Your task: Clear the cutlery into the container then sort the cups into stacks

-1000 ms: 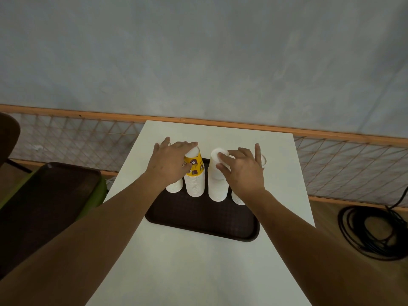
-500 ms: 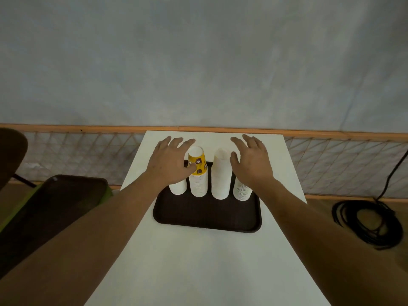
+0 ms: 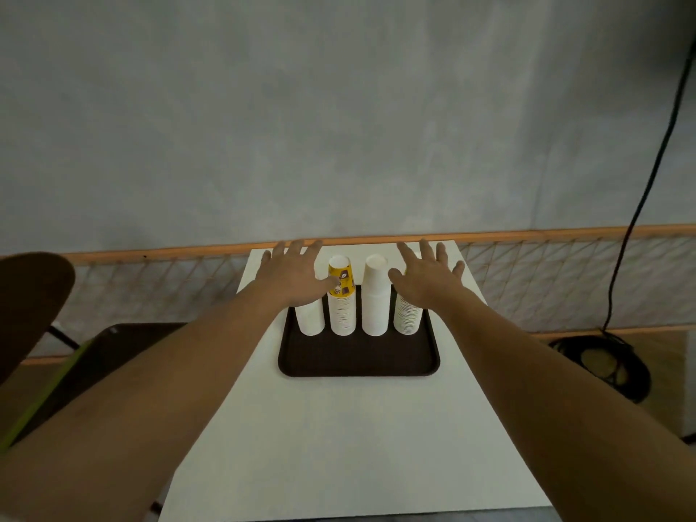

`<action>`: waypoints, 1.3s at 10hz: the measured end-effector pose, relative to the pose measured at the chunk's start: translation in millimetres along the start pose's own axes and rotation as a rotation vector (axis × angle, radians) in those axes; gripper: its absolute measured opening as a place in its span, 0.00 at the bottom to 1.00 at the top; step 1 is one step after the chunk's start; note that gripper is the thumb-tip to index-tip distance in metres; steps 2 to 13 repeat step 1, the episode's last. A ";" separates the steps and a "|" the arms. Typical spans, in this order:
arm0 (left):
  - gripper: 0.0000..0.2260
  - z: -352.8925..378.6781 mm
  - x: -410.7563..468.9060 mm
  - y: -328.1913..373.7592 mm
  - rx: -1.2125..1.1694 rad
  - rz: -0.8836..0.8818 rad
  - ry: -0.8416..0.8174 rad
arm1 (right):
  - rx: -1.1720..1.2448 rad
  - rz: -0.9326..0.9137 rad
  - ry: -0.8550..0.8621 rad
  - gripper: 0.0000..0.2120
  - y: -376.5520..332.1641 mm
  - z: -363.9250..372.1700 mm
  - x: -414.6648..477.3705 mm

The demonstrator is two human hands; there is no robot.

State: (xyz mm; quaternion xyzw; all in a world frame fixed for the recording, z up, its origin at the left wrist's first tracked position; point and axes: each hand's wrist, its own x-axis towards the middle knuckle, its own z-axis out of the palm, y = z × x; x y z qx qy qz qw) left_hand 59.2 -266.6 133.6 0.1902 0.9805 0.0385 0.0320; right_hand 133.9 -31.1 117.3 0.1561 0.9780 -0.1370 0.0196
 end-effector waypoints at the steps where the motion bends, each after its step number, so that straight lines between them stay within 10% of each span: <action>1: 0.42 -10.1 -3.1 6.0 0.036 -0.011 -0.033 | 0.002 -0.024 -0.002 0.33 0.2 -14.7 -4.1; 13: 0.42 -10.1 -3.1 6.0 0.036 -0.011 -0.033 | 0.002 -0.024 -0.002 0.33 0.2 -14.7 -4.1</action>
